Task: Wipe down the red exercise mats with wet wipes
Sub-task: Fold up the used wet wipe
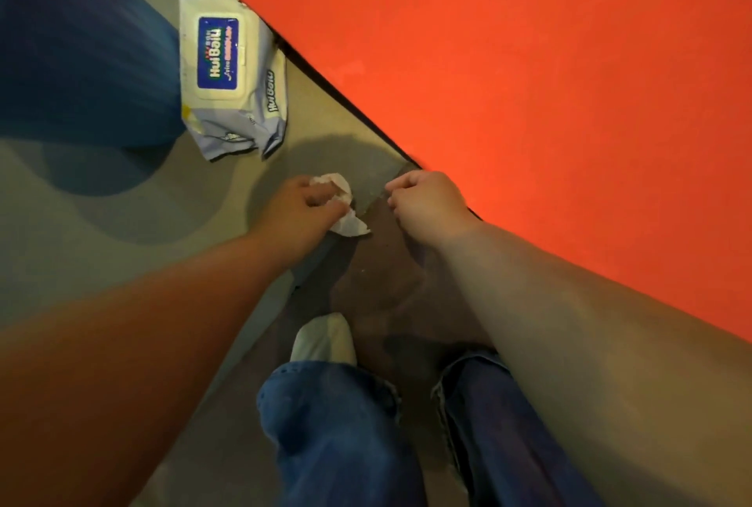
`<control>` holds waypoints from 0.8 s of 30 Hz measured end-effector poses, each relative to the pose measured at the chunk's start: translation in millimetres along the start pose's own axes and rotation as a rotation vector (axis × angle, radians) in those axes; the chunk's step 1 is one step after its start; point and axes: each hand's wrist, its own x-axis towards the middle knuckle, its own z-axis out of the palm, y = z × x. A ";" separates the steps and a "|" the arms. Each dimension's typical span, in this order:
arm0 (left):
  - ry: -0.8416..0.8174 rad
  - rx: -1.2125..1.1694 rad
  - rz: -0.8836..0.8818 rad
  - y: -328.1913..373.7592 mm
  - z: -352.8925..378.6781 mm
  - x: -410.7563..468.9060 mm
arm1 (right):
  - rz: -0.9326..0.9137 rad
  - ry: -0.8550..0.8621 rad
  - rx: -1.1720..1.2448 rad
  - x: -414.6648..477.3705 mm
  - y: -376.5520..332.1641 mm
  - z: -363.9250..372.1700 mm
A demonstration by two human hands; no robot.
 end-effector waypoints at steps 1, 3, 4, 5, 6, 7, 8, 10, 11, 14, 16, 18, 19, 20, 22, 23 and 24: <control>0.021 -0.093 -0.007 1.5 -0.9 -1.8 | 0.012 -0.060 0.012 -2.5 -1.2 6.2; 0.083 -0.249 -0.047 10.1 -6.8 -2.6 | 0.019 -0.171 0.071 -8.0 -2.7 19.6; 0.111 -0.310 -0.091 12.8 -11.3 -2.5 | -0.021 -0.168 0.020 -11.8 -4.0 25.9; 0.135 -0.361 -0.146 13.9 -15.6 -2.7 | -0.089 -0.129 -0.110 -15.5 -4.6 31.3; 0.166 -0.384 -0.179 12.5 -19.7 -2.9 | -0.162 -0.076 -0.244 -19.1 -6.3 37.2; 0.201 -0.384 -0.179 10.3 -24.7 -3.1 | -0.223 -0.036 -0.348 -22.3 -10.1 43.4; 0.235 -0.359 -0.160 6.6 -28.1 -3.4 | -0.258 -0.021 -0.431 -23.2 -12.9 49.9; 0.295 -0.281 -0.113 -5.0 -34.2 -2.6 | -0.326 -0.039 -0.630 -19.6 -15.2 66.5; 0.314 -0.255 -0.098 -10.8 -36.5 -1.1 | -0.354 -0.060 -0.723 -15.6 -14.2 74.1; 0.365 -0.184 -0.080 -20.0 -45.8 -0.3 | -0.326 -0.018 -0.684 -7.2 -14.6 83.7; 0.375 -0.119 -0.057 -17.9 -54.4 -7.1 | -0.166 0.101 -0.326 -10.5 -23.3 78.4; 0.349 -0.104 -0.017 -9.4 -62.2 -23.2 | -0.093 0.179 -0.020 -24.6 -40.4 66.8; 0.335 -0.075 0.008 -2.9 -67.9 -33.6 | -0.096 0.182 0.047 -34.0 -53.6 61.3; 0.336 -0.026 0.036 4.4 -74.4 -46.8 | -0.097 0.170 0.090 -44.8 -68.5 55.6; 0.382 0.047 0.111 21.3 -90.6 -74.8 | -0.089 0.147 0.186 -65.4 -101.0 44.9; 0.408 0.051 0.151 31.7 -101.9 -88.8 | -0.090 0.128 0.242 -76.6 -119.1 39.8; 0.444 0.043 0.196 42.4 -113.5 -100.8 | -0.093 0.103 0.300 -85.9 -136.9 35.7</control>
